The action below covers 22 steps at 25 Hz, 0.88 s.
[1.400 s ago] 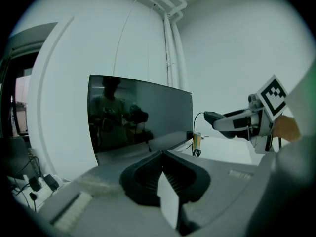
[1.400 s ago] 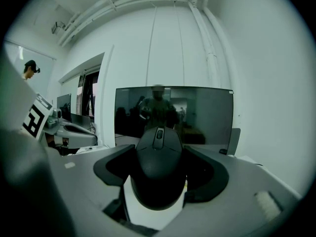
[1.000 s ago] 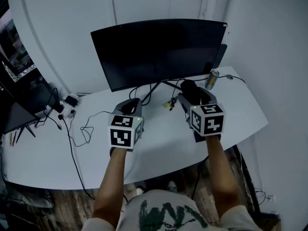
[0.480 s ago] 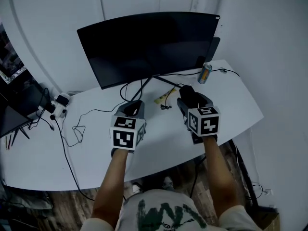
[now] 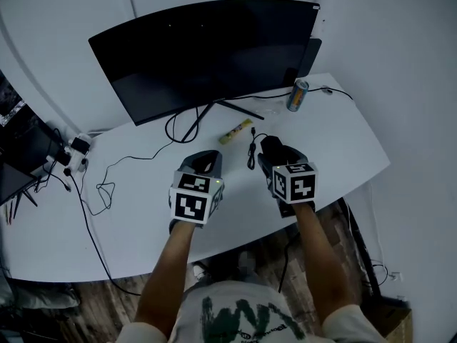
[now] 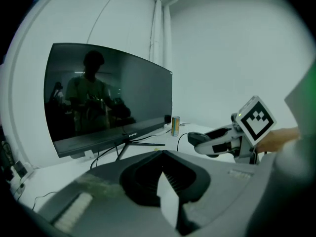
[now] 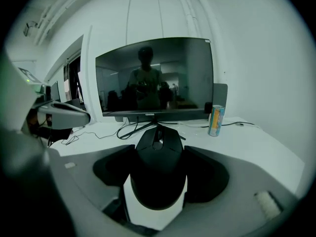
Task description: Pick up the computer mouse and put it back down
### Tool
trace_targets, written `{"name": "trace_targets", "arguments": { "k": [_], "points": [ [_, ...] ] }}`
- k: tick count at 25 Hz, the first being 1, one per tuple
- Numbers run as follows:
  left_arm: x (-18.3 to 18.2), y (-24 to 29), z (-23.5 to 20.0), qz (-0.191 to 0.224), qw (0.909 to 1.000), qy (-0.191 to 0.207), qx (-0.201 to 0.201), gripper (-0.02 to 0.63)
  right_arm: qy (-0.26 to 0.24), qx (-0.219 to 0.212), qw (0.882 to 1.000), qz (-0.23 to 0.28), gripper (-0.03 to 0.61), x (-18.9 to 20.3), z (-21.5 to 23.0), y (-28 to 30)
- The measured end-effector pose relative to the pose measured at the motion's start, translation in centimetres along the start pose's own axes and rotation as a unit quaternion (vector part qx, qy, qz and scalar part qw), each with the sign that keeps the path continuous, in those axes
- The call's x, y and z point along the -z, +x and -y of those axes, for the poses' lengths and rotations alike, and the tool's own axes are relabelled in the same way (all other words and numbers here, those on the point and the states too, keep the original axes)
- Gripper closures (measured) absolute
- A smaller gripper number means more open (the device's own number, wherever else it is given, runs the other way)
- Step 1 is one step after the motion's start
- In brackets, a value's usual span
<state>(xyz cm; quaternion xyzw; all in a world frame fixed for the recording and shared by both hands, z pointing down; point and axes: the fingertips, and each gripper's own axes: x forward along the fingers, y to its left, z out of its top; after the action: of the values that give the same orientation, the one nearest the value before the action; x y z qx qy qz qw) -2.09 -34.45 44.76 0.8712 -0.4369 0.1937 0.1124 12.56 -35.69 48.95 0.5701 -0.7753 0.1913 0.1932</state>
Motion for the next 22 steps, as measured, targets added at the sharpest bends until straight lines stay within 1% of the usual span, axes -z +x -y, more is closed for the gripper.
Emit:
{"name": "trace_targets", "arguments": {
  "k": [8, 12, 17, 22],
  "points": [
    [1.0, 2.4, 1.5, -0.005, 1.0, -0.005, 0.005, 0.61, 0.004, 0.004, 0.999, -0.05, 0.268, 4.8, 2.6, 2.0],
    [1.6, 3.6, 2.2, -0.014, 0.9998, -0.007, 0.011, 0.611, 0.002, 0.004, 0.997, -0.079, 0.268, 7.1, 3.8, 3.2],
    [2.3, 4.7, 2.6, -0.027, 0.9995, -0.004, 0.015, 0.611, -0.004, -0.001, 0.995, -0.101, 0.268, 9.0, 4.7, 4.8],
    [3.0, 5.3, 2.6, -0.04, 0.9991, -0.003, 0.014, 0.611, -0.021, -0.002, 0.991, -0.129, 0.268, 10.7, 5.3, 6.0]
  ]
}}
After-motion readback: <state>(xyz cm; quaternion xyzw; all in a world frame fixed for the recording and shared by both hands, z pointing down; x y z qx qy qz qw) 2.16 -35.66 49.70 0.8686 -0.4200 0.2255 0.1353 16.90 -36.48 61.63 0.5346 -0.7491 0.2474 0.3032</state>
